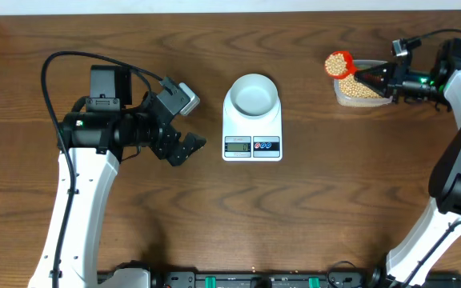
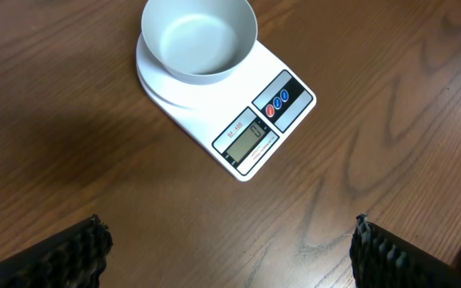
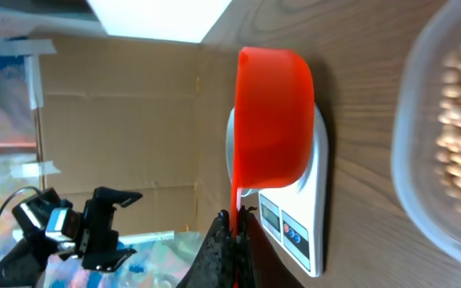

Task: Scoop item into bowl and weigh 50g on scale
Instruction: 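Lift the filled scoop out of the tub with the right gripper, then carry the filled scoop left over the white bowl on the scale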

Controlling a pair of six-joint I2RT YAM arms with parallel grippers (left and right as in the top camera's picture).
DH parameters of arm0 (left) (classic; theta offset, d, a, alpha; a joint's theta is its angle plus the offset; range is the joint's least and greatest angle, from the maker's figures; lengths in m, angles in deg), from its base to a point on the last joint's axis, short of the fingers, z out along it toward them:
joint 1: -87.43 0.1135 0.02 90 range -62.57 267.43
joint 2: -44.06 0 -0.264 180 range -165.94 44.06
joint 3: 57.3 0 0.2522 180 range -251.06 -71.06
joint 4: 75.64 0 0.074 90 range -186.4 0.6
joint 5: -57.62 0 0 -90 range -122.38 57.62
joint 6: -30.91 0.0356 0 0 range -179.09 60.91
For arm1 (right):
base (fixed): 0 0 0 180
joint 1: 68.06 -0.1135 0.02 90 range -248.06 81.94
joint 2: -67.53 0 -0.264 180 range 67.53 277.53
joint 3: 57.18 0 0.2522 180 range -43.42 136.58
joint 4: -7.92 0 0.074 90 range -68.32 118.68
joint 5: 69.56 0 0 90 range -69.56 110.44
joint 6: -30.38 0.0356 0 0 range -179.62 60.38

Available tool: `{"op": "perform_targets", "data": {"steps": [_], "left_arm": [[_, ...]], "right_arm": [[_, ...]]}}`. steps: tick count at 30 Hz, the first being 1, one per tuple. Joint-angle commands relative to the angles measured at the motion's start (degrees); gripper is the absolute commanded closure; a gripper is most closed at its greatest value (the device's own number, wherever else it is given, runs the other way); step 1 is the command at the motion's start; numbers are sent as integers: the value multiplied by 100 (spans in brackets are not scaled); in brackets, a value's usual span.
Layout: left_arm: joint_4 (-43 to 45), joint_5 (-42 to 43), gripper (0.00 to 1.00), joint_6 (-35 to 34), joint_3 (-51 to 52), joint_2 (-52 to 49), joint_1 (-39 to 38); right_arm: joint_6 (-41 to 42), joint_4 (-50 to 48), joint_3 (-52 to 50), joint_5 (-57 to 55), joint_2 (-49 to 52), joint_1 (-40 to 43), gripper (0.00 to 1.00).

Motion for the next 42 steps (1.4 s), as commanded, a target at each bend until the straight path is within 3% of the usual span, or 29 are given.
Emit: {"op": "perform_targets", "data": {"steps": [1,19,42], "left_arm": [[-15,-33,2,-26,-164,50,24],[-15,-33,2,-26,-164,50,24],[-15,-33,2,-26,-164,50,24]], "right_arm": [[81,-63,-17,472,37,-153,99],[643,-490,-17,476,37,-662,99],[745,-592,-17,693,37,-1213,99]]}}
